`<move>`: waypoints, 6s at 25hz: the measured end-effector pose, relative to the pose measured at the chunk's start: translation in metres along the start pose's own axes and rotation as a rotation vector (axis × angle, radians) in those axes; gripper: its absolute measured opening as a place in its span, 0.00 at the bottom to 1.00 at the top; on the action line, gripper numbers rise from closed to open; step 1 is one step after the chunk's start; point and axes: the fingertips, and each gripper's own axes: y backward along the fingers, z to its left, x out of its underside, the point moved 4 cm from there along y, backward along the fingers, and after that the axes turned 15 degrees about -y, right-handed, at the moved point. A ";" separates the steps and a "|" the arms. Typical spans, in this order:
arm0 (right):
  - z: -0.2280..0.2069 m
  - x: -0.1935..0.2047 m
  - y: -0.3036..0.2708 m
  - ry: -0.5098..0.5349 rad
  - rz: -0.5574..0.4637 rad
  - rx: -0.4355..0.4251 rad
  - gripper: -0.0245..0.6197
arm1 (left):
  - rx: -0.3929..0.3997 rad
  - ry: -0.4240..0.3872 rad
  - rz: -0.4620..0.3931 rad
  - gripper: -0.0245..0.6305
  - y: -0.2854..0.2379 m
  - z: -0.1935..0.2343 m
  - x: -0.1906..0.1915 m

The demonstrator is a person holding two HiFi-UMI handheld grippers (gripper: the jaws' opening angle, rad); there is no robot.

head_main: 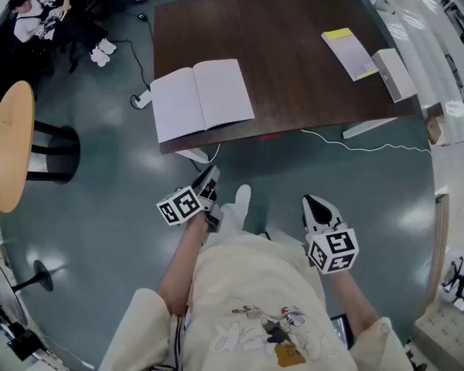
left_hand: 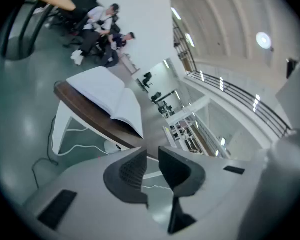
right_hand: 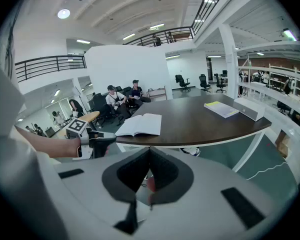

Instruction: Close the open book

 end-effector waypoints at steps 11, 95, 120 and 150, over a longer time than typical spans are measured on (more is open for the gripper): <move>0.048 0.086 0.084 0.048 -0.005 -0.095 0.05 | -0.115 -0.585 0.118 0.05 0.142 -0.184 0.108; 0.177 -0.028 -0.217 0.051 0.227 -0.143 0.05 | 0.033 -0.612 0.316 0.05 0.024 -0.012 -0.125; 0.045 -0.093 -0.344 -0.386 0.341 -0.147 0.05 | -0.092 -0.736 0.593 0.05 -0.146 0.034 -0.127; 0.040 -0.218 -0.485 0.199 0.660 -0.485 0.31 | -0.246 -0.561 0.483 0.05 -0.179 0.067 -0.162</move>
